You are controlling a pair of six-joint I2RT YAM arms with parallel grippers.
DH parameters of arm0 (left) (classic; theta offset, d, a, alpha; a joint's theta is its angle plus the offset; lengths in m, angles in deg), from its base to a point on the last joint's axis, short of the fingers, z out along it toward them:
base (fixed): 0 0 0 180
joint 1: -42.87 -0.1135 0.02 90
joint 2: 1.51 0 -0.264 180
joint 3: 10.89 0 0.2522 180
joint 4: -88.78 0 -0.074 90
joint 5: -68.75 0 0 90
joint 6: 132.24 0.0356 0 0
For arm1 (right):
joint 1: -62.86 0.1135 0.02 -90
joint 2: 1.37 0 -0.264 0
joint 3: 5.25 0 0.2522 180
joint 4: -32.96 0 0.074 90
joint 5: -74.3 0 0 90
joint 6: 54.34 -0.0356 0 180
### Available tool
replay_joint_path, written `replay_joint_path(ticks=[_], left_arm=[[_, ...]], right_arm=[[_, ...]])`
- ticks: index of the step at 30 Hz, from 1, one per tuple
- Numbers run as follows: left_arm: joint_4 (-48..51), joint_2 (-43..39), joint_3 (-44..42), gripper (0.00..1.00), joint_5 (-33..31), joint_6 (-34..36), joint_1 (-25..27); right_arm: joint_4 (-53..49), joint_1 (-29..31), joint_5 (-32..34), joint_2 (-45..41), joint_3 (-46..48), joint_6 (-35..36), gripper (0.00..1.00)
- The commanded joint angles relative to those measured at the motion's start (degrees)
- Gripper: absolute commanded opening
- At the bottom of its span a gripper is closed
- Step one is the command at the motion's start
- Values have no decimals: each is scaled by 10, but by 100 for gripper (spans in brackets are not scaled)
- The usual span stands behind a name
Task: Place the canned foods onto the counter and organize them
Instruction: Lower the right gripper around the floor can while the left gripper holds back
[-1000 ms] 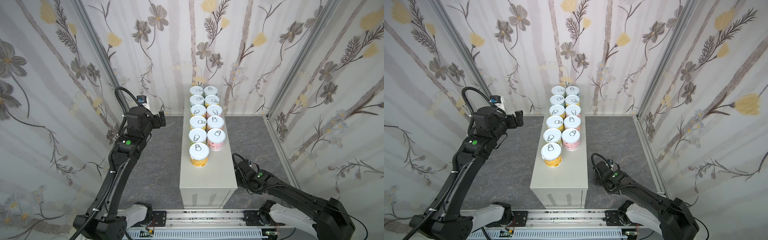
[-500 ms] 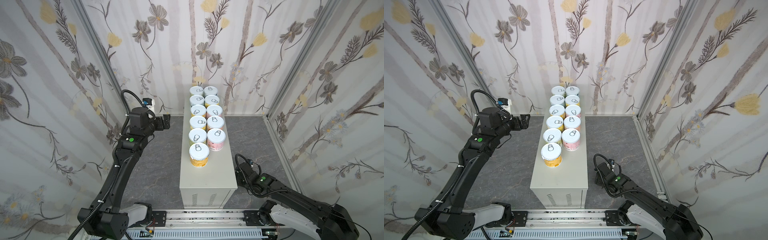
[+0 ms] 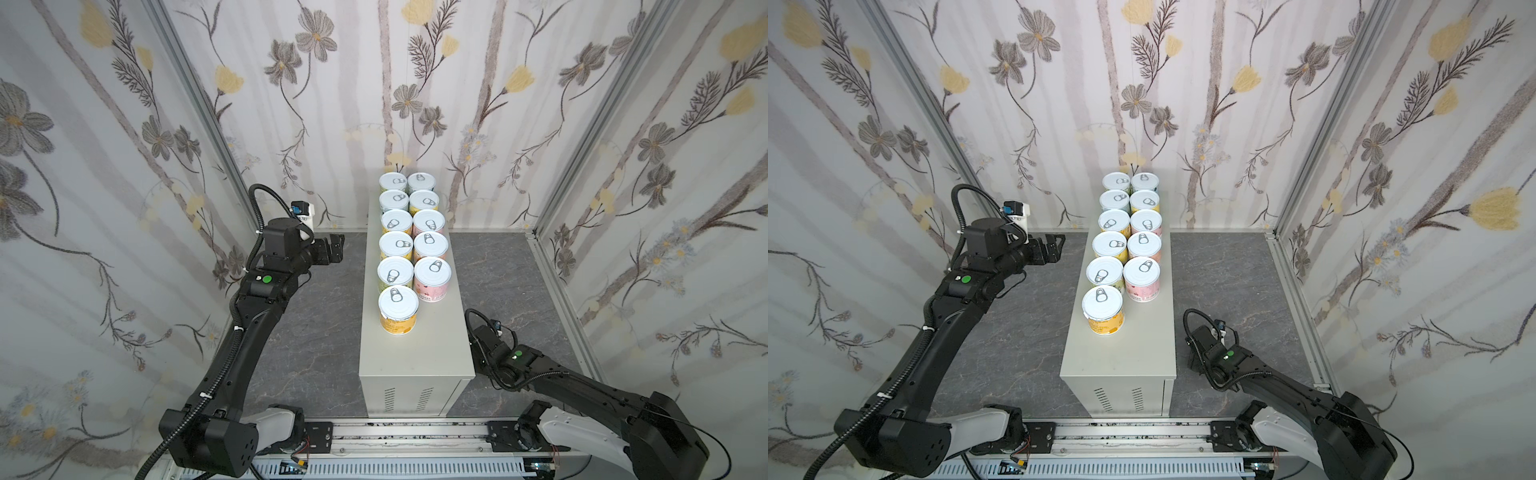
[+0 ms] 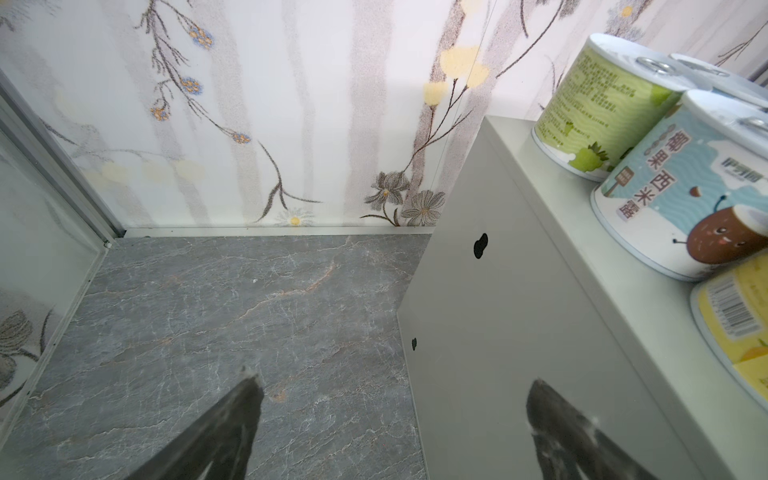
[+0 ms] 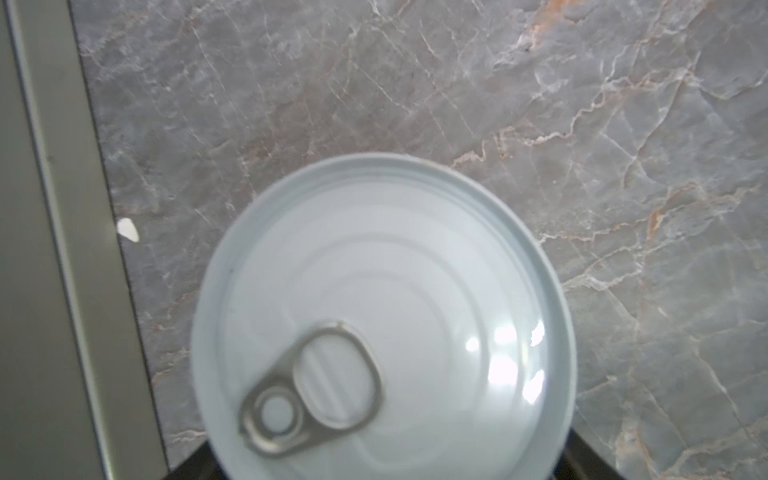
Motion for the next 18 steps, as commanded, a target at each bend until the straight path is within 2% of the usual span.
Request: replay_joint_path(ticks=[1, 6, 12, 18], left_arm=[[-27, 4, -1, 100, 13, 1, -1], [-28, 7, -2, 100, 14, 3, -2], [-30, 16, 2, 100, 22, 1, -2], [-30, 29, 7, 100, 33, 2, -2]], right_arm=[[-8, 0, 5, 10, 0, -2, 76], [-2, 0, 21, 22, -5, 7, 74], [-3, -2, 41, 26, -15, 15, 80], [3, -4, 51, 25, -17, 20, 79]])
